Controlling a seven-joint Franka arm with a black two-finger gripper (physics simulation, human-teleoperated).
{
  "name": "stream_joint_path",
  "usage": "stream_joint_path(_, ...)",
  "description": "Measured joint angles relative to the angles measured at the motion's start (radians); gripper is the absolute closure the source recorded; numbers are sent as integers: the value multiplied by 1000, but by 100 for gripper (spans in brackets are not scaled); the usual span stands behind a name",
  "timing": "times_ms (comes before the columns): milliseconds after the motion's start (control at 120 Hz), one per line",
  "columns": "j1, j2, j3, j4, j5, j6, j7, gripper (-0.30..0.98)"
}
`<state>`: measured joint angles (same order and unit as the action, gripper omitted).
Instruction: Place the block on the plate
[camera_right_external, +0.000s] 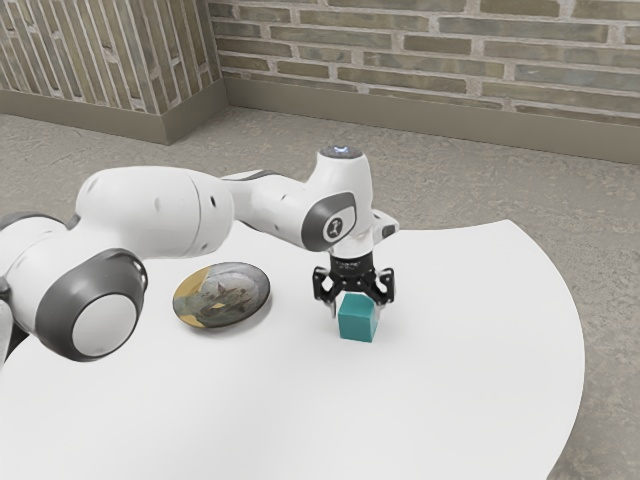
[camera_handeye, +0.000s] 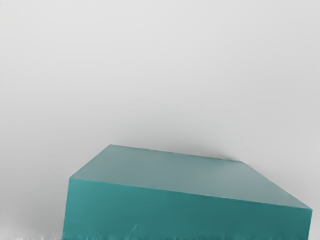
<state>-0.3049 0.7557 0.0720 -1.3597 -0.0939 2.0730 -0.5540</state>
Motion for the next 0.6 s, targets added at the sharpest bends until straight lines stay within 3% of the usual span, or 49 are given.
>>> stream_joint_path(92, 0, 0, 0, -1, 2, -4, -9, 23)
stream_joint_path(275, 0, -2, 1, 0, 6, -11, -26, 32)
stream_joint_path(450, 1, -16, 5, 22, 15, -45, -39, 34)
stream_joint_path(600, 23, -96, 62, 17, 26, -94, -47, 34)
